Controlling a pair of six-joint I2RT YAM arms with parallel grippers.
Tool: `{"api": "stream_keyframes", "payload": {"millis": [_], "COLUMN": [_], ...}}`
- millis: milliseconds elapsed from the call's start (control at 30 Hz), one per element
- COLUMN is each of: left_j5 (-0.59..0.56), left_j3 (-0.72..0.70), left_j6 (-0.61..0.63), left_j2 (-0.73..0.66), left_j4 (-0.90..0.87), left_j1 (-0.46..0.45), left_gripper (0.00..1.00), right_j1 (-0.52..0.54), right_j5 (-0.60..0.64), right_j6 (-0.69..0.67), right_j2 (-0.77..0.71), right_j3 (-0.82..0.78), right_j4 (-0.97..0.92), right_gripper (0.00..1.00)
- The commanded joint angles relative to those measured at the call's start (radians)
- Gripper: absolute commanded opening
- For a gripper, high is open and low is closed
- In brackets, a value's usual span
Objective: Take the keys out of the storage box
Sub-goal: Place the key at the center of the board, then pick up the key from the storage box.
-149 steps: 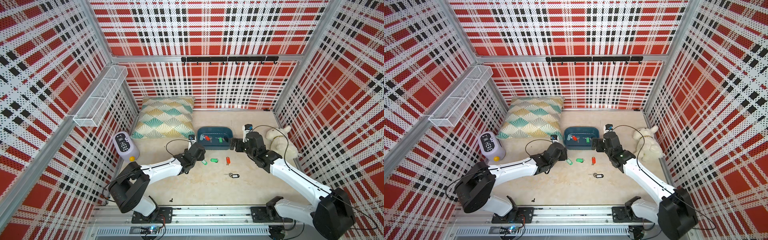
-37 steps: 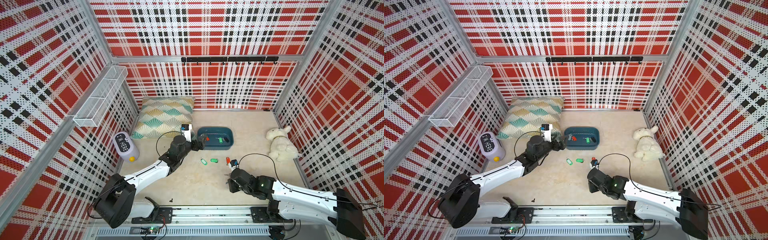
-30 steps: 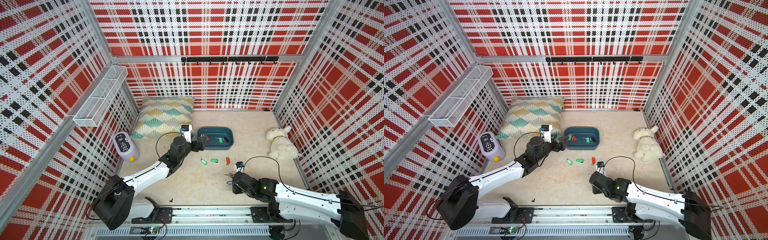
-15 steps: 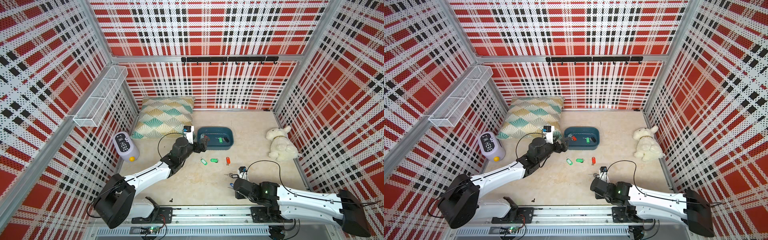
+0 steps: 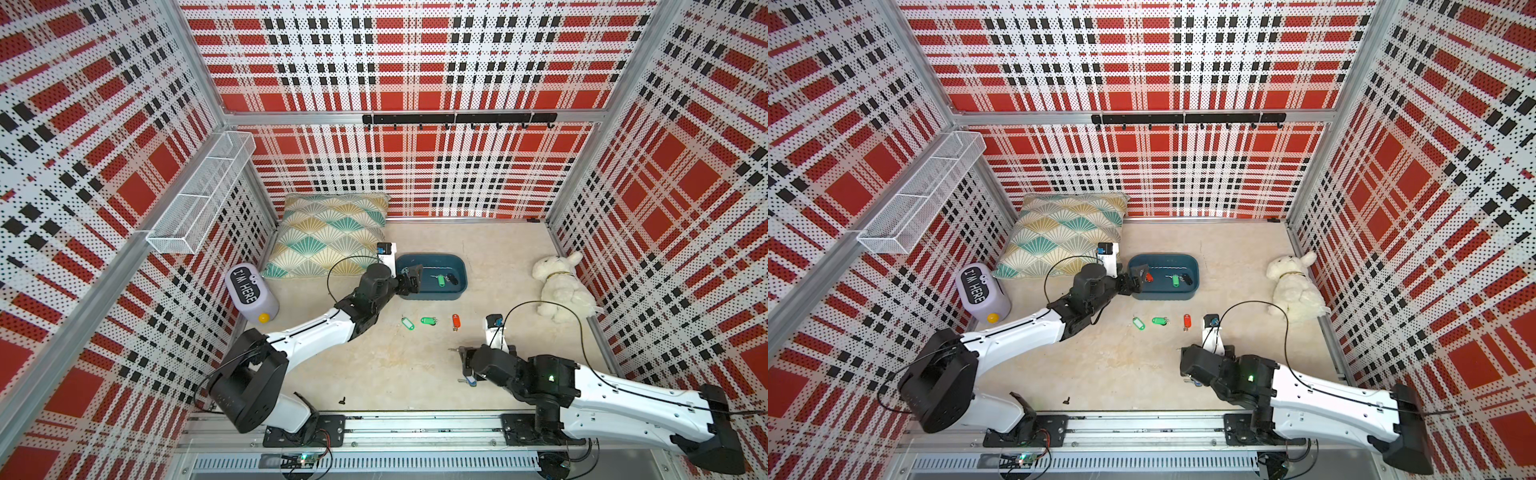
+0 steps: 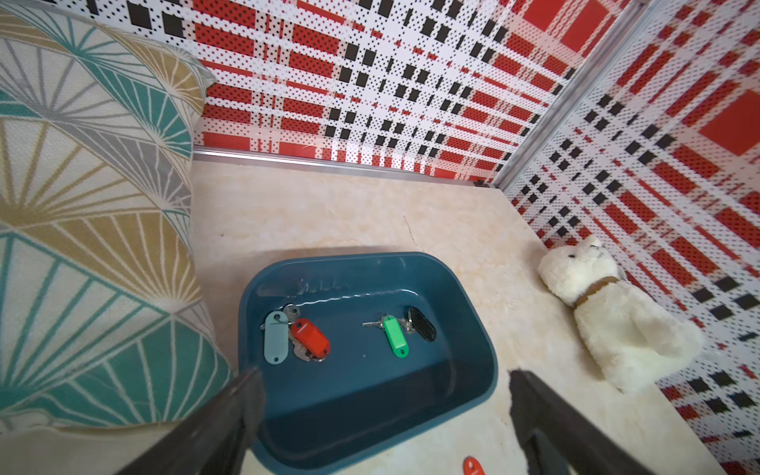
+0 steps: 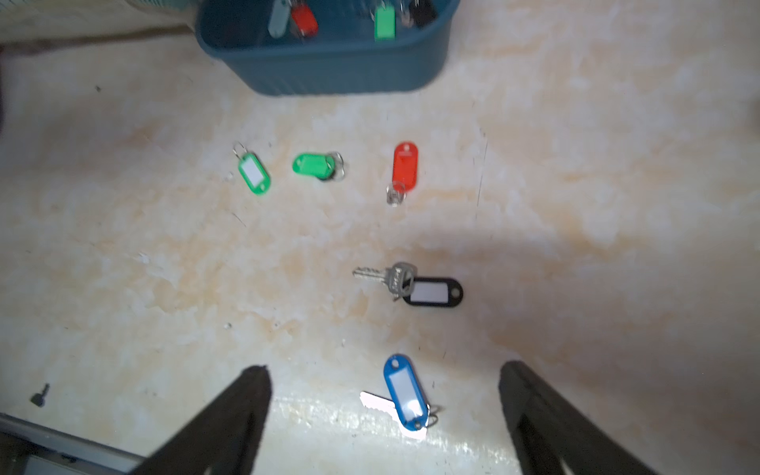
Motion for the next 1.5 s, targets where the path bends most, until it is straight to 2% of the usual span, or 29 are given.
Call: {"api": "stream_keyframes", "payload": {"millis": [0,33,100,233,300,500,633,767,867,1133,1467], "left_j5": [-0.141,-0.155,-0.165,-0.167,-0.153,-0.163,-0.222,-0.254,-0.261,-0.234,-0.200], "left_j3": [0.112,0.148,0.213,0.335,0.376,0.476,0.599,0.757,0.821,0.899,0.891], "left_j6": [0.032,0.034,0.036,0.037,0.039,-0.001,-0.021,-0.023,-0.047,-0.092,-0.133], "left_j2": [0.092,0.129,0.193,0.319,0.366,0.486,0.574,0.687,0.733,0.799,0.832], "left_j4": [-0.167,-0.192,-0.237,-0.300,-0.317,-0.417,-0.524,-0.646,-0.697,-0.733,-0.726], "left_j1": [-0.027,-0.032,-0.039,-0.046,-0.043,0.004,0.002,0.000,0.011,0.006,0.026], "left_gripper": [0.99,0.99,0.99,0.94,0.92,0.89,0.88,0.78,0.76,0.71,0.62], "right_j1": [-0.023,-0.055,-0.163,-0.478,-0.592,-0.768,-0.803,-0.818,-0.841,-0.878,-0.885], "right_j5": [0.246,0.265,0.225,-0.034,-0.117,-0.252,-0.299,-0.298,-0.310,-0.347,-0.368], "right_j6": [-0.139,-0.196,-0.320,-0.465,-0.495,-0.588,-0.612,-0.637,-0.647,-0.664,-0.662], "right_j2": [-0.039,-0.042,-0.039,0.035,0.098,0.319,0.428,0.509,0.545,0.604,0.604], "right_j3": [0.067,0.078,0.084,0.078,0.084,0.155,0.196,0.230,0.245,0.263,0.259], "right_j4": [0.030,0.076,0.188,0.373,0.419,0.510,0.556,0.573,0.583,0.600,0.603], "right_gripper": [1.00,1.00,1.00,1.00,1.00,1.00,1.00,1.00,1.00,1.00,1.00]}}
